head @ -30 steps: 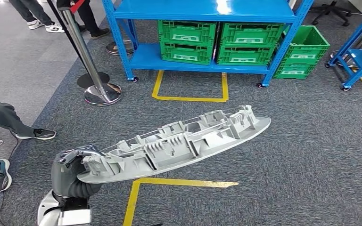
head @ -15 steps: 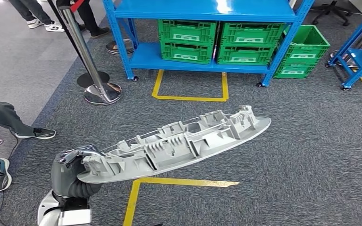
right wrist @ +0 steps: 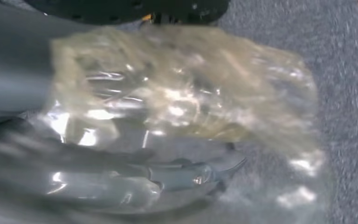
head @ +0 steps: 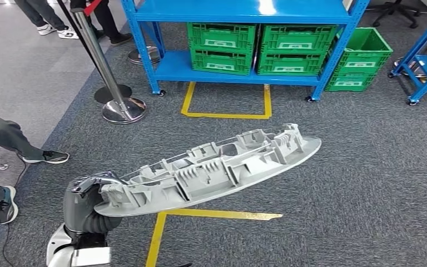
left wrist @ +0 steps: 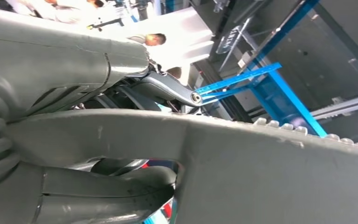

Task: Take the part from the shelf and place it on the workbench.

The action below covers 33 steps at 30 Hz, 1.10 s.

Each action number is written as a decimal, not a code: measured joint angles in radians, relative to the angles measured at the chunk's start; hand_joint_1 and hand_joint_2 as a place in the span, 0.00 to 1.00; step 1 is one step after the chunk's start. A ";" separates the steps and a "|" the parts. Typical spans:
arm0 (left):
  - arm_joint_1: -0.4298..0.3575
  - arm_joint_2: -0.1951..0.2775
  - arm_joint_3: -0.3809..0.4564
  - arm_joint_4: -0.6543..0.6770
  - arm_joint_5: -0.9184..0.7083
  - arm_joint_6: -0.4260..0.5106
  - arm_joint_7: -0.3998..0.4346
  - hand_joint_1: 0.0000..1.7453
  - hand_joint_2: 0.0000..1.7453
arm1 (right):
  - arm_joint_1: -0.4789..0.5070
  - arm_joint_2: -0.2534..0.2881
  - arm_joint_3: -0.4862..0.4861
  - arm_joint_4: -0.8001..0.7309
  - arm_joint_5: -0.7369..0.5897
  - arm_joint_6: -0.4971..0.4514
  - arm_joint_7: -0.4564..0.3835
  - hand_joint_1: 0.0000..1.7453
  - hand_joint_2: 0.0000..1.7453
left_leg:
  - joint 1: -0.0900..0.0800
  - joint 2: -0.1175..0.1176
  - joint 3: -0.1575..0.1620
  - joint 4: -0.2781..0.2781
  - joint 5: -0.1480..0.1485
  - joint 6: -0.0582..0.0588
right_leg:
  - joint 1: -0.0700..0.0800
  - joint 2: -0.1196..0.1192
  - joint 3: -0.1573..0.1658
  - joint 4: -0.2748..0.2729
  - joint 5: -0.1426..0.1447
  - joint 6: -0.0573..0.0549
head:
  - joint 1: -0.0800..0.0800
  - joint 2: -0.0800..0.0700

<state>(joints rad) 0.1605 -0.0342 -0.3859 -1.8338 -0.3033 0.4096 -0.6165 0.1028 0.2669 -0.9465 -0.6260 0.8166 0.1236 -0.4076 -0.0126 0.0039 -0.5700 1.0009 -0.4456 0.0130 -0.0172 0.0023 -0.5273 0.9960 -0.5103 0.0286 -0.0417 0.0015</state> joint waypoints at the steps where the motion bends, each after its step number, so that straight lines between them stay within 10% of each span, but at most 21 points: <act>1: 0.000 0.000 0.000 0.000 0.000 0.000 0.000 1.00 1.00 | 0.001 0.000 -0.001 0.000 0.000 0.000 0.000 0.00 0.00 | 0.002 0.000 -0.001 0.004 -0.003 -0.005 | -0.001 0.000 0.001 0.000 0.002 -0.006 | 0.000 0.000; 6: 0.001 0.000 0.000 0.000 0.000 0.000 0.000 1.00 1.00 | 0.000 0.002 -0.006 0.000 0.009 0.001 -0.003 0.00 0.00 | 0.012 -0.001 -0.111 0.244 -0.125 -0.032 | -0.004 -0.001 0.005 -0.002 0.000 -0.024 | -0.010 0.000; 8: 0.003 0.001 -0.001 0.000 0.000 0.000 0.000 1.00 1.00 | 0.000 0.002 -0.010 0.000 0.015 0.001 -0.004 0.00 0.00 | 0.013 -0.001 -0.134 0.286 -0.119 -0.032 | -0.003 -0.001 0.010 -0.002 -0.005 -0.024 | -0.011 0.000; 12: 0.003 0.001 -0.001 0.000 0.000 0.000 0.000 1.00 1.00 | -0.002 0.004 -0.016 0.000 0.019 0.001 -0.007 0.00 0.00 | 0.007 -0.001 -0.029 0.059 0.000 -0.007 | 0.000 0.003 0.024 -0.003 -0.019 -0.015 | -0.010 0.000; 17: 0.005 -0.001 0.001 -0.001 0.000 0.000 0.000 1.00 1.00 | -0.006 0.008 -0.019 -0.001 0.029 0.003 -0.009 0.00 0.00 | 0.005 -0.003 0.004 -0.005 -0.011 0.017 | -0.001 -0.001 0.024 0.019 -0.025 0.011 | -0.007 0.000; 22: 0.004 -0.002 0.003 -0.001 0.000 0.000 0.000 1.00 1.00 | -0.011 0.008 -0.031 -0.001 0.035 0.005 -0.009 0.00 0.00 | 0.005 -0.003 0.023 -0.010 -0.023 0.031 | -0.002 -0.001 -0.125 0.270 -0.130 0.022 | 0.002 0.000; 24: 0.007 -0.002 0.004 -0.001 0.000 0.000 0.000 1.00 1.00 | -0.008 0.008 -0.034 -0.001 0.036 0.005 -0.009 0.00 0.00 | 0.003 -0.004 0.035 -0.010 -0.033 0.031 | -0.001 -0.001 -0.148 0.261 -0.089 0.021 | 0.002 0.000; 27: 0.007 -0.002 0.005 -0.001 0.000 0.000 0.000 1.00 1.00 | -0.009 0.008 -0.038 -0.001 0.038 0.006 -0.010 0.00 0.00 | 0.001 -0.005 0.063 -0.008 -0.054 0.022 | 0.002 -0.003 -0.090 0.078 0.024 0.011 | 0.002 0.000; 33: 0.005 -0.001 0.006 -0.001 -0.001 0.000 0.000 1.00 1.00 | -0.010 0.009 -0.048 -0.001 0.054 0.009 -0.013 0.00 0.00 | 0.001 -0.004 0.058 0.052 -0.082 -0.011 | 0.002 -0.002 -0.040 0.013 0.030 -0.025 | 0.000 0.000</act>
<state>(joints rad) 0.1654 -0.0357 -0.3802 -1.8347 -0.3044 0.4097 -0.6168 0.0931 0.2757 -0.9950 -0.6270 0.8710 0.1322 -0.4207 -0.0113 -0.0001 -0.5122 1.0532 -0.5271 0.0024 -0.0151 0.0003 -0.5669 1.0087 -0.4802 0.0031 -0.0418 0.0016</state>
